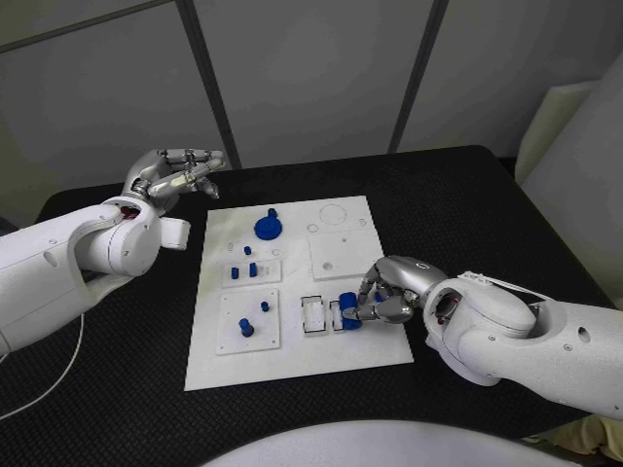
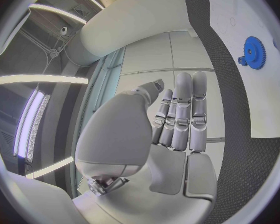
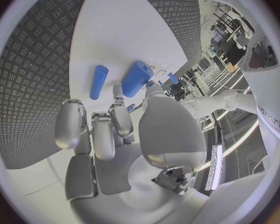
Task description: Assemble the parts on the task board
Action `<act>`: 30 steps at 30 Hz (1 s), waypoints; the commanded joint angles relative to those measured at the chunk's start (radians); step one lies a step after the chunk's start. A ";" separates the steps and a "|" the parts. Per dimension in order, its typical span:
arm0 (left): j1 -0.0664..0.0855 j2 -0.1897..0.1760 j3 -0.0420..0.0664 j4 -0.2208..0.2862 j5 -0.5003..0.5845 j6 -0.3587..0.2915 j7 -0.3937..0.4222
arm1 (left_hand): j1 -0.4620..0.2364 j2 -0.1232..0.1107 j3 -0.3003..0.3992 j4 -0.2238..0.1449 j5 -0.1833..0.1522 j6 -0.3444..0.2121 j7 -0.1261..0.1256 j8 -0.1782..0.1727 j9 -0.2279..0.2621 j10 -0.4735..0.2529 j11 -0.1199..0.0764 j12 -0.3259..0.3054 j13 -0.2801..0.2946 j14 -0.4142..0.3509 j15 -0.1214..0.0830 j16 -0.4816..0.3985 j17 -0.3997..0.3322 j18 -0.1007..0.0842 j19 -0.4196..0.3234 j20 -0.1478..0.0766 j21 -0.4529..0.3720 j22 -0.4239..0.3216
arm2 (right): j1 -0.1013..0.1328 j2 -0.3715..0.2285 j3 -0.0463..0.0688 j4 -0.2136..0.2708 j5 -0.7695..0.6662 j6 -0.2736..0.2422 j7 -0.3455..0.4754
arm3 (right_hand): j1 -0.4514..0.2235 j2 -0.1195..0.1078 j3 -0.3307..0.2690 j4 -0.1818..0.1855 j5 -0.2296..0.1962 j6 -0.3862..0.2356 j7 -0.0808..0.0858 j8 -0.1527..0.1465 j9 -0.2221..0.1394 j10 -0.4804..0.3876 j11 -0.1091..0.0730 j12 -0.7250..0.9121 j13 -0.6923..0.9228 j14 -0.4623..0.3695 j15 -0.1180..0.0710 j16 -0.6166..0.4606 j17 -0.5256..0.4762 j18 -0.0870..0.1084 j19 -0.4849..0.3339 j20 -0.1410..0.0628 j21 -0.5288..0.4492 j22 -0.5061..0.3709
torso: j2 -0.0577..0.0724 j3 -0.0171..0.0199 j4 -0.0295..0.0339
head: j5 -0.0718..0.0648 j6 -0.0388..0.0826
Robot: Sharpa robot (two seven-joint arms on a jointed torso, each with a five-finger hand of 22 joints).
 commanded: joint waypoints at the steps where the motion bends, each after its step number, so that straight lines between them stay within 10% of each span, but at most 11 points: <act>1: 0.001 -0.001 0.001 0.002 0.003 0.010 0.007 | -0.009 0.005 -0.005 0.001 -0.005 -0.007 -0.003 0.005 -0.001 -0.007 -0.003 0.002 -0.001 -0.006 0.003 -0.003 -0.001 -0.012 -0.006 0.002 -0.003 -0.002 | -0.001 0.005 0.000 -0.001 -0.013 0.014 -0.014 | -0.027 0.001 -0.012 -0.001 -0.008 -0.001 -0.010 0.007 0.005 0.007 0.000 0.005 0.006 0.086 -0.009 0.005 0.170 -0.014 0.008 -0.003 0.006 0.003 | 0.001 -0.0002 -0.0011 | 0.000 -0.001; 11: 0.001 -0.003 0.001 0.004 0.003 0.011 0.006 | -0.009 0.005 -0.005 0.001 -0.005 -0.007 -0.003 0.005 -0.001 -0.007 -0.003 0.002 -0.001 -0.006 0.003 -0.003 -0.001 -0.012 -0.006 0.002 -0.003 -0.002 | -0.002 0.026 0.000 -0.015 -0.018 0.052 -0.035 | -0.032 -0.004 -0.015 -0.003 -0.023 -0.004 -0.010 0.014 0.013 0.006 -0.001 0.003 0.008 0.086 -0.009 0.006 0.171 -0.013 0.006 -0.003 0.005 0.001 | 0.000 -0.0003 0.0007 | 0.000 -0.002; 19: 0.001 -0.005 0.001 0.005 0.003 0.011 0.006 | -0.010 0.004 -0.006 0.001 -0.005 -0.008 -0.003 0.006 -0.001 -0.009 -0.003 0.003 -0.001 -0.006 0.003 -0.003 -0.002 -0.012 -0.007 0.002 -0.004 -0.002 | -0.006 0.038 0.000 -0.018 -0.049 0.098 -0.054 | 0.089 -0.005 -0.001 -0.018 -0.015 -0.002 -0.015 0.037 0.036 0.010 -0.006 0.007 0.024 0.087 -0.013 0.008 0.176 -0.013 0.006 -0.006 0.004 0.003 | 0.000 -0.0006 -0.0007 | 0.001 -0.005; 30: 0.001 -0.007 0.001 0.008 0.003 0.011 0.005 | -0.010 0.004 -0.006 0.000 -0.005 -0.008 -0.003 0.006 -0.001 -0.009 -0.003 0.004 -0.001 -0.006 0.003 -0.003 -0.002 -0.012 -0.007 0.002 -0.004 -0.002 | -0.008 0.033 0.000 -0.004 -0.079 0.065 -0.082 | 0.189 0.036 0.026 -0.040 0.150 0.005 -0.021 0.051 0.054 0.022 -0.012 0.019 0.047 0.089 -0.019 0.013 0.188 -0.015 0.012 -0.011 0.010 0.013 | -0.001 0.0006 -0.0014 | 0.002 -0.004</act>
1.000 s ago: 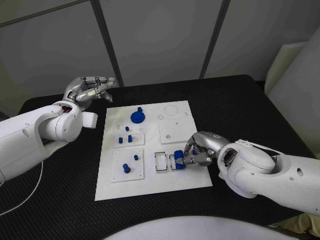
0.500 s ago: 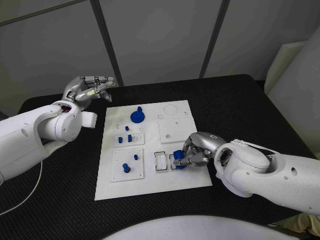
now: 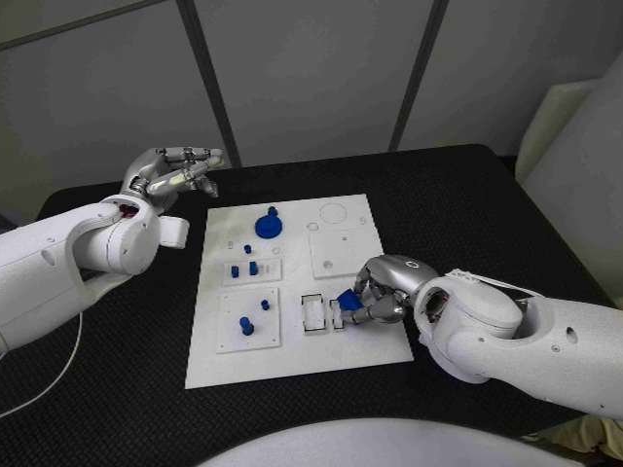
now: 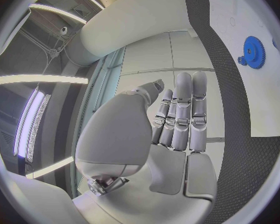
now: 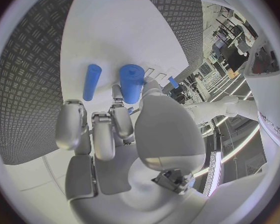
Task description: Assemble the parts on the task board
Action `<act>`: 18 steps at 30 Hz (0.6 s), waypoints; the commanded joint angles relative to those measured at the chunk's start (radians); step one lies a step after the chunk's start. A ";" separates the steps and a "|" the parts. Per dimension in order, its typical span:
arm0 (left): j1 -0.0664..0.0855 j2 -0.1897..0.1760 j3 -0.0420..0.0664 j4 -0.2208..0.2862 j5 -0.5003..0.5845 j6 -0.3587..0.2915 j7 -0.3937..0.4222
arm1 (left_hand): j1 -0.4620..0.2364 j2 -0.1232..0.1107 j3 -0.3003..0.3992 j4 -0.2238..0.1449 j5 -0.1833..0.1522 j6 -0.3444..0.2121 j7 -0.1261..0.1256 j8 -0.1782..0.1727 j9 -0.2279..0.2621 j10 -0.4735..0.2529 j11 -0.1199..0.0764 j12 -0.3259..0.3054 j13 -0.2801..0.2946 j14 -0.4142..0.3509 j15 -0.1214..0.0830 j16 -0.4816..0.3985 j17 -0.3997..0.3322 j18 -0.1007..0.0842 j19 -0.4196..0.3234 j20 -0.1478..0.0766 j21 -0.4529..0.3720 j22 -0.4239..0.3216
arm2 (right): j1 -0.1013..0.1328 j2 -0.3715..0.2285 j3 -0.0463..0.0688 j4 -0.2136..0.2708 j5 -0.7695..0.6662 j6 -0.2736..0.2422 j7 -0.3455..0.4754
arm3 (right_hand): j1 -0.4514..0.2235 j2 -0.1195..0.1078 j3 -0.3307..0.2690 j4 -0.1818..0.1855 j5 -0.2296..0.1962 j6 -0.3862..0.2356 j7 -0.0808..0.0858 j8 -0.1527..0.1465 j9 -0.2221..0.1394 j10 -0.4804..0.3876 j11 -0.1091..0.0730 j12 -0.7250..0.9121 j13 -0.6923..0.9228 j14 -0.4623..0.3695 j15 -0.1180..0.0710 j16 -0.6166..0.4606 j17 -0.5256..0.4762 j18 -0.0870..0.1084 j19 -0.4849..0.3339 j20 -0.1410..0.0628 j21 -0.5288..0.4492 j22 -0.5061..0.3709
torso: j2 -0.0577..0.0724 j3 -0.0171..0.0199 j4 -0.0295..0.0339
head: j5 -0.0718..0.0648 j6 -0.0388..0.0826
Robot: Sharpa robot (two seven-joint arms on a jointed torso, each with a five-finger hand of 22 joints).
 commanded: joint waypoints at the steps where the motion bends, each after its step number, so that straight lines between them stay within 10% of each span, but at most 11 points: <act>1: 0.002 -0.001 0.001 0.003 0.003 0.010 0.006 | -0.006 0.000 -0.006 0.000 -0.005 -0.004 0.001 0.006 -0.001 -0.005 0.001 0.004 -0.001 -0.006 0.003 -0.003 -0.001 -0.012 -0.007 0.002 -0.004 -0.001 | -0.007 -0.007 -0.007 0.003 -0.021 0.003 -0.037 | 0.009 0.025 0.012 0.008 0.034 0.009 -0.011 0.008 0.009 0.011 -0.002 0.010 0.020 0.093 -0.008 0.005 0.189 -0.016 0.006 -0.004 0.004 0.003 | 0.000 0.0012 -0.0003 | 0.001 0.001; 18: 0.001 -0.001 0.001 0.001 0.003 0.013 0.004 | -0.005 0.001 -0.006 -0.001 -0.005 -0.004 0.000 0.007 -0.001 -0.006 0.001 0.005 -0.001 -0.006 0.003 -0.003 -0.002 -0.012 -0.007 0.002 -0.004 -0.001 | -0.007 -0.038 -0.006 0.065 0.126 -0.216 0.012 | -0.064 0.051 -0.019 0.037 0.080 0.041 -0.027 0.027 0.032 0.035 -0.015 0.032 0.049 0.097 -0.018 0.014 0.209 -0.021 0.021 -0.013 0.019 0.027 | -0.001 -0.0010 0.0001 | 0.009 0.011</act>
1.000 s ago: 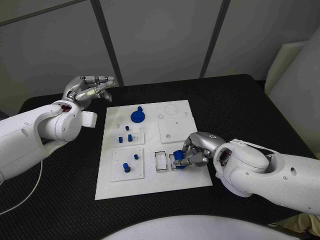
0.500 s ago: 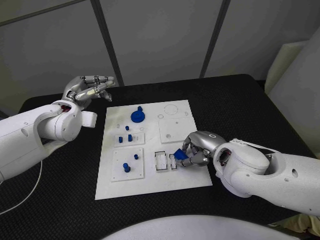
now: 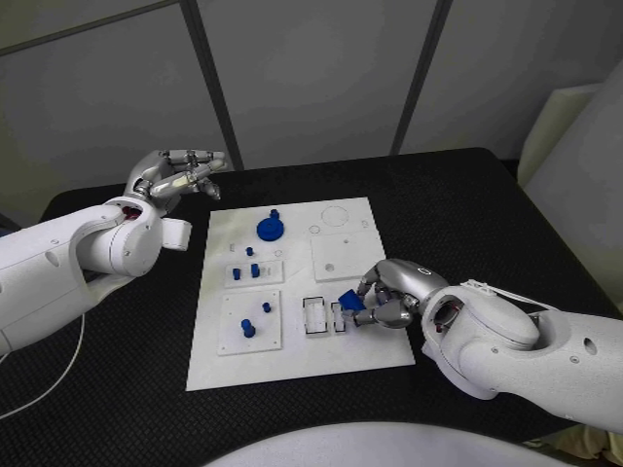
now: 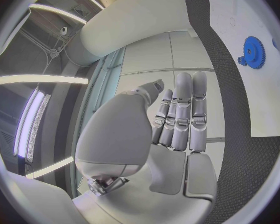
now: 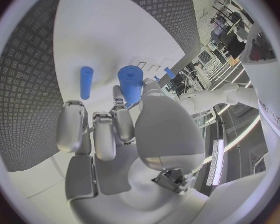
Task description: Assemble the parts on the task board
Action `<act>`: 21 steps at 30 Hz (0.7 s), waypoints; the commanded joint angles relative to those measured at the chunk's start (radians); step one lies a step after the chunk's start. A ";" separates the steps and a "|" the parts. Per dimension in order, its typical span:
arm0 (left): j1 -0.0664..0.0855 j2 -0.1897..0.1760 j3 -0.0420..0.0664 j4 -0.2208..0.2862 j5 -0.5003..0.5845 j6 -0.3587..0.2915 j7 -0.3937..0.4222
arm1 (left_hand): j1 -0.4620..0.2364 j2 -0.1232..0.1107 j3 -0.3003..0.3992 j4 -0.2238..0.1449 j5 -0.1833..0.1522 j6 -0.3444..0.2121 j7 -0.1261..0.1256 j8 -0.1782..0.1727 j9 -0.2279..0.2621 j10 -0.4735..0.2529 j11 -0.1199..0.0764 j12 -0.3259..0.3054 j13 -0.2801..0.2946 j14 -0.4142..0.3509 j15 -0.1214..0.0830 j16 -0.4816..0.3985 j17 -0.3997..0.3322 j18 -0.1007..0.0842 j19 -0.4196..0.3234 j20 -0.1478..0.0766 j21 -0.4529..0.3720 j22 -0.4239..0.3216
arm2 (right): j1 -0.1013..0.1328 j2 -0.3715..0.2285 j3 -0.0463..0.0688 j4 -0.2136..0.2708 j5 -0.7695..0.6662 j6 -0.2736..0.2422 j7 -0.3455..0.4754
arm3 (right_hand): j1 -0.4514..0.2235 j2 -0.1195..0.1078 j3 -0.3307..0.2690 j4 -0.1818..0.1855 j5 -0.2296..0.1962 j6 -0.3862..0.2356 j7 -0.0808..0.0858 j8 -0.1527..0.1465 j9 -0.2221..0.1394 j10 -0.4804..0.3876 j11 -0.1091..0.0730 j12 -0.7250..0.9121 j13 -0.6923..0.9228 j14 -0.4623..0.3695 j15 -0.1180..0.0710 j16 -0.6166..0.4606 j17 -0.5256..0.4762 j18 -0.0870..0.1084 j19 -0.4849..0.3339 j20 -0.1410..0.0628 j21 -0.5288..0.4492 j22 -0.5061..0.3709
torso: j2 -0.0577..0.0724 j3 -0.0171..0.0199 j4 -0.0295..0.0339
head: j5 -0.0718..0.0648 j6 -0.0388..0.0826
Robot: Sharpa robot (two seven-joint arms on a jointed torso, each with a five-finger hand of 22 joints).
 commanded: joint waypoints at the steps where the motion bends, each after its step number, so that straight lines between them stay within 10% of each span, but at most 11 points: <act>1: 0.001 -0.001 0.001 0.002 0.003 0.012 0.004 | -0.005 0.001 -0.006 -0.001 -0.005 -0.004 0.000 0.007 -0.001 -0.006 0.001 0.005 -0.001 -0.006 0.003 -0.003 -0.001 -0.012 -0.007 0.002 -0.004 -0.001 | 0.001 -0.001 0.001 0.011 0.050 -0.098 0.025 | -0.009 0.001 -0.010 0.000 0.002 0.039 -0.029 0.005 0.019 0.009 -0.003 0.007 0.050 0.093 -0.008 0.005 0.210 -0.021 0.009 -0.001 0.008 0.005 | -0.001 -0.0012 0.0001 | 0.003 0.002; 21: 0.002 0.006 0.001 0.003 0.003 0.014 0.003 | -0.005 0.001 -0.006 -0.001 -0.005 -0.004 0.000 0.007 -0.001 -0.006 0.001 0.005 -0.001 -0.006 0.003 -0.003 -0.001 -0.012 -0.007 0.002 -0.004 -0.001 | 0.002 0.096 0.001 -0.040 0.045 0.017 -0.009 | -0.085 0.030 -0.052 0.003 -0.075 0.060 -0.045 0.037 0.058 0.017 -0.016 0.002 0.055 0.093 -0.020 0.005 0.211 -0.022 0.010 -0.012 0.010 0.009 | 0.002 -0.0007 -0.0002 | 0.017 0.008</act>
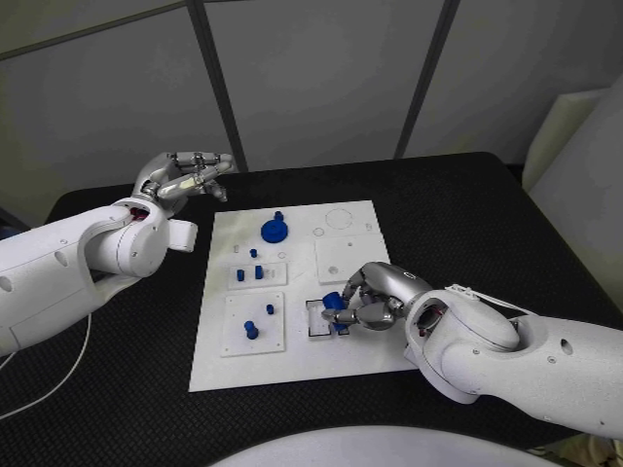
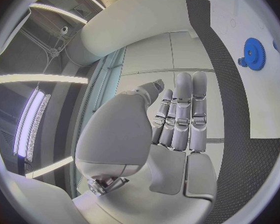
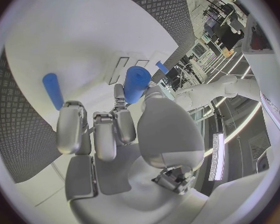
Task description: Assemble the parts on the task board
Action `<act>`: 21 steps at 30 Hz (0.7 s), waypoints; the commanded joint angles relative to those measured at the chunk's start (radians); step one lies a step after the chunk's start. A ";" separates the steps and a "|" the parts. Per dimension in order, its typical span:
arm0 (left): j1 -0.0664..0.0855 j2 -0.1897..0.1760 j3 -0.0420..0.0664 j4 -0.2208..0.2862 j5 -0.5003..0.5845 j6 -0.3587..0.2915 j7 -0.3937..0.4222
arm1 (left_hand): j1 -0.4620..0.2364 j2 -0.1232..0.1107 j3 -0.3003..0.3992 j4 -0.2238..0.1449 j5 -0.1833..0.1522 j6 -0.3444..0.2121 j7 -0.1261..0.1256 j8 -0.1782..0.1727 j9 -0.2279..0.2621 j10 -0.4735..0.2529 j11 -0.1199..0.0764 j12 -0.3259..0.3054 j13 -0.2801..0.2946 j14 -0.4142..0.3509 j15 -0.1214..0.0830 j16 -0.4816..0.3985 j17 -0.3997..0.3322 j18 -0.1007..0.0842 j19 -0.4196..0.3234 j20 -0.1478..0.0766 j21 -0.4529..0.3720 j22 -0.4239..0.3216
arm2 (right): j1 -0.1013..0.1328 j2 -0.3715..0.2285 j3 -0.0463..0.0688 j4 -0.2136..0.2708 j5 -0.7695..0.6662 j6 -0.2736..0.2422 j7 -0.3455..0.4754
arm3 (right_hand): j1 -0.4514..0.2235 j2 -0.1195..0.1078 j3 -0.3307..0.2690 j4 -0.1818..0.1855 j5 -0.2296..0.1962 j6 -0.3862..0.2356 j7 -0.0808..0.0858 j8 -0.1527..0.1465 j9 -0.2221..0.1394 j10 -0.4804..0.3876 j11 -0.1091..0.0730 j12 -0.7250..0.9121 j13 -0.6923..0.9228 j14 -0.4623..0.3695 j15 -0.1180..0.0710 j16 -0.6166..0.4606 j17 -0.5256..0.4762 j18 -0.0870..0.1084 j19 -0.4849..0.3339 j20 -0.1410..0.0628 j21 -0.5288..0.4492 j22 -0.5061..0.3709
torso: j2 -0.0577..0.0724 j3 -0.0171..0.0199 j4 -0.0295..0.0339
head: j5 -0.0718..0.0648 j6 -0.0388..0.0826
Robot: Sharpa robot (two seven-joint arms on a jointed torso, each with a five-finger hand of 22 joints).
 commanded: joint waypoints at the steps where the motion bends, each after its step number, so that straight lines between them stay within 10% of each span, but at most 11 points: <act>1: 0.002 0.002 0.001 0.002 0.003 0.012 0.003 | -0.005 0.001 -0.006 -0.001 -0.005 -0.004 0.000 0.007 -0.001 -0.006 0.001 0.005 -0.001 -0.007 0.003 -0.003 -0.001 -0.012 -0.007 0.002 -0.004 -0.002 | 0.001 0.013 0.001 -0.008 -0.002 0.045 -0.013 | -0.012 0.003 -0.009 -0.001 -0.008 0.037 -0.033 0.006 0.004 0.005 -0.004 -0.003 0.056 0.093 -0.006 0.005 0.210 -0.006 0.003 -0.005 0.001 0.001 | 0.001 0.0005 -0.0018 | 0.004 0.000; 14: 0.002 0.005 0.001 0.002 0.003 0.012 0.004 | -0.006 0.001 -0.007 -0.001 -0.004 -0.005 0.001 0.007 -0.001 -0.008 0.001 0.006 -0.001 -0.007 0.003 -0.003 -0.002 -0.012 -0.007 0.002 -0.005 -0.002 | 0.001 0.045 0.001 -0.028 -0.039 0.019 -0.053 | -0.059 0.016 -0.043 -0.001 -0.098 0.040 -0.043 0.040 0.037 0.013 -0.013 -0.001 0.065 0.095 -0.014 0.007 0.216 -0.007 0.008 -0.013 0.005 0.008 | 0.002 0.0018 -0.0019 | 0.009 -0.002; 21: 0.002 0.004 0.001 0.003 0.003 0.012 0.003 | -0.006 0.001 -0.007 -0.001 -0.004 -0.005 0.001 0.007 -0.001 -0.008 0.001 0.006 -0.001 -0.007 0.003 -0.003 -0.002 -0.012 -0.007 0.002 -0.005 -0.002 | 0.001 0.054 0.001 -0.031 -0.046 0.016 -0.053 | -0.107 -0.001 -0.058 0.001 -0.247 0.028 -0.042 0.056 0.056 0.012 -0.012 -0.009 0.064 0.094 -0.014 0.006 0.214 -0.007 0.006 -0.013 0.003 0.007 | 0.002 0.0013 -0.0014 | 0.012 -0.003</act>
